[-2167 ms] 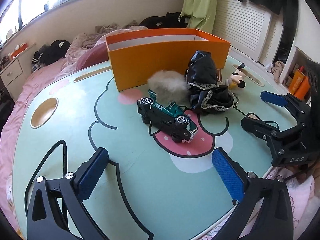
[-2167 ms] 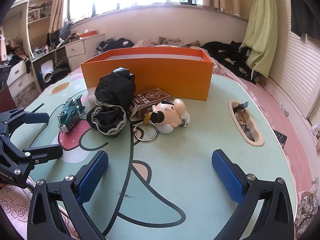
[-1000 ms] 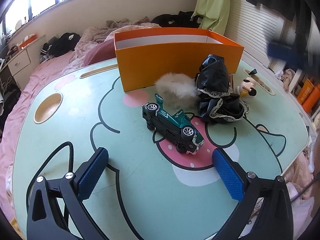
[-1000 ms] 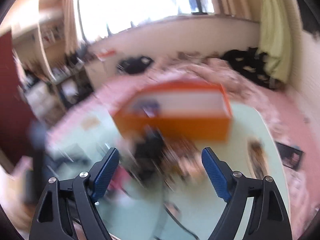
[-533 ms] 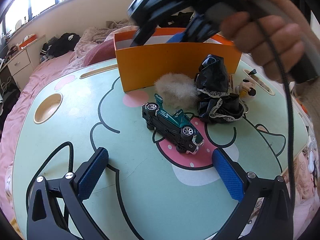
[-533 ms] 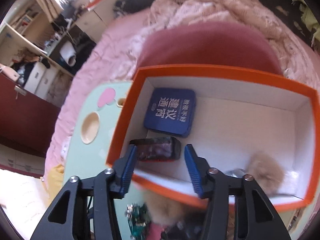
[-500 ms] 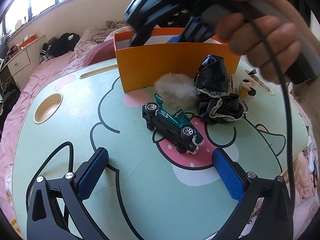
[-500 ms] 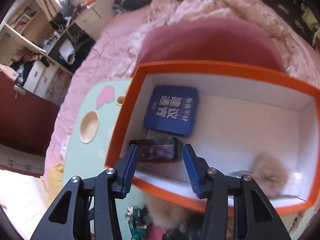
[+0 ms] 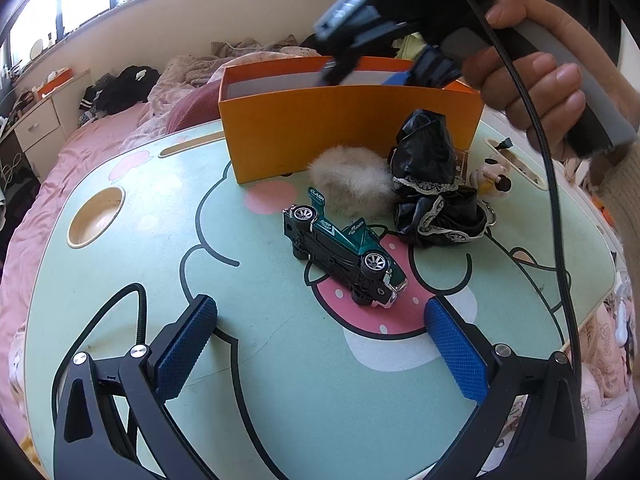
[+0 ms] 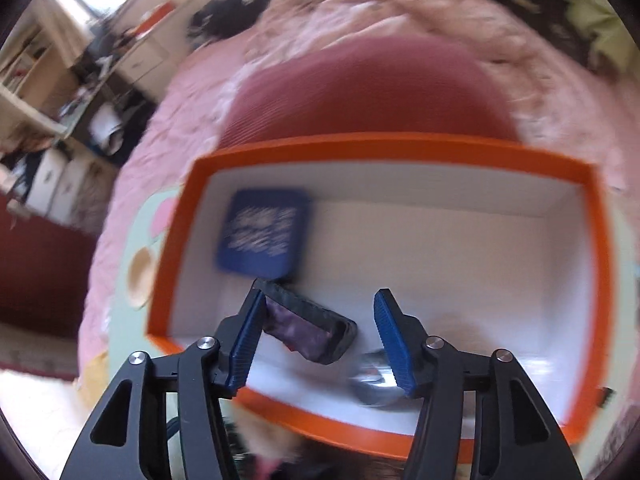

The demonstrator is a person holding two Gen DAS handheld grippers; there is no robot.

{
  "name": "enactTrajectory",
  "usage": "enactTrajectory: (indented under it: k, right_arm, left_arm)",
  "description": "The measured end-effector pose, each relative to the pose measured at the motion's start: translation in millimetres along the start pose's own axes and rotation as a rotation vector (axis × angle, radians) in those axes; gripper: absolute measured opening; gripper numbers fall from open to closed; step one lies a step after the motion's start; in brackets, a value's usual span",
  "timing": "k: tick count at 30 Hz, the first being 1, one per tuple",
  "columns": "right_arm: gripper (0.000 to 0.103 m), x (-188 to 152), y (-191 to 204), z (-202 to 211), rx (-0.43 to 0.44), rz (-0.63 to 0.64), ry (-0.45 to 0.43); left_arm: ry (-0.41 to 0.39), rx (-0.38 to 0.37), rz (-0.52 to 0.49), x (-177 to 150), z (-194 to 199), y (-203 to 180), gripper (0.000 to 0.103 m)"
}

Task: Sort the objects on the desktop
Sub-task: 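Grasp the dark red box inside the orange box with the right gripper, then lift the dark red box out and set it beside the black cloth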

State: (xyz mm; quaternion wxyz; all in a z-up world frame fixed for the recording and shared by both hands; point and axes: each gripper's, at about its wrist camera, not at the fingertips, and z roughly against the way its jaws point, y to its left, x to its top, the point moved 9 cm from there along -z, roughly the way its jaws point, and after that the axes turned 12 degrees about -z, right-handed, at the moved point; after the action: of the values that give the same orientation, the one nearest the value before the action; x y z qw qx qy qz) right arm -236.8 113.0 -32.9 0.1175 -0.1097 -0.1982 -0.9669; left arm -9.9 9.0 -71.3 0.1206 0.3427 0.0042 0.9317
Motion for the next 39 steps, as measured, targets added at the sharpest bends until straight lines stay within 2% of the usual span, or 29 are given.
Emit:
enactTrajectory:
  k: [1,3,4,5,6,7,9,12,14,17,19,20,21,26,29,33,36,37,39]
  right_arm:
    - [0.047,2,-2,3,0.009,-0.024,-0.01]
    - [0.047,7,-10,12,0.086,-0.088,-0.009]
    - [0.054,7,-14,15,0.133,-0.121,0.01]
    - [0.06,7,-11,12,0.149,-0.136,0.023]
    - [0.072,5,-11,12,0.16,-0.139,0.033]
    - [0.076,5,-4,9,0.152,-0.126,0.036]
    - [0.076,0,9,6,0.124,-0.08,0.023]
    - [0.076,-7,25,-4,0.002,0.032,0.003]
    - [0.076,-14,32,-18,-0.046,0.061,0.028]
    - [0.076,-17,29,-33,-0.044,0.024,0.055]
    - [0.075,-15,32,-37,-0.071,0.056,0.035]
    - [0.072,-15,31,-37,-0.09,0.074,0.026]
    - [0.063,-15,31,-36,-0.11,0.093,0.01]
    - [0.062,-14,20,-27,-0.075,0.067,-0.004]
    - [0.062,-5,18,-6,-0.032,0.043,-0.076]
    - [0.062,4,17,59,0.058,0.014,-0.273]
    - [0.062,-13,18,104,0.098,0.034,-0.393]
    - [0.062,-28,16,121,0.112,0.049,-0.429]
    - [0.062,-53,14,133,0.119,0.086,-0.444]
  left_arm:
    - [0.0,-0.001,0.0,0,0,0,0.103]
    - [0.0,0.0,0.001,-1,0,0,0.103]
    - [0.0,0.0,0.001,0,0,0,0.103]
    - [0.0,0.0,0.001,0,0,-1,0.103]
    - [0.0,0.0,0.001,-1,0,0,0.103]
    - [0.0,0.0,0.001,0,0,-1,0.103]
    - [0.0,0.0,0.001,-1,0,0,0.103]
    - [0.0,0.0,0.002,-1,0,0,0.103]
    - [0.0,0.0,0.002,-1,0,-1,0.103]
    - [0.0,0.001,0.002,-1,1,-1,0.103]
    - [0.0,0.0,0.002,-1,1,-1,0.103]
    - [-0.001,0.0,0.001,-1,1,-1,0.103]
    - [-0.002,0.0,0.002,-1,1,-1,0.103]
    - [-0.002,0.0,0.002,-1,1,-2,0.103]
    - [-0.002,0.0,0.002,-1,1,-2,0.103]
    - [-0.002,0.0,0.002,-1,1,-2,0.103]
    - [-0.003,-0.001,0.001,0,1,-3,0.103]
    - [-0.003,-0.001,0.001,0,1,-4,0.103]
    - [-0.003,-0.001,0.002,0,1,-3,0.103]
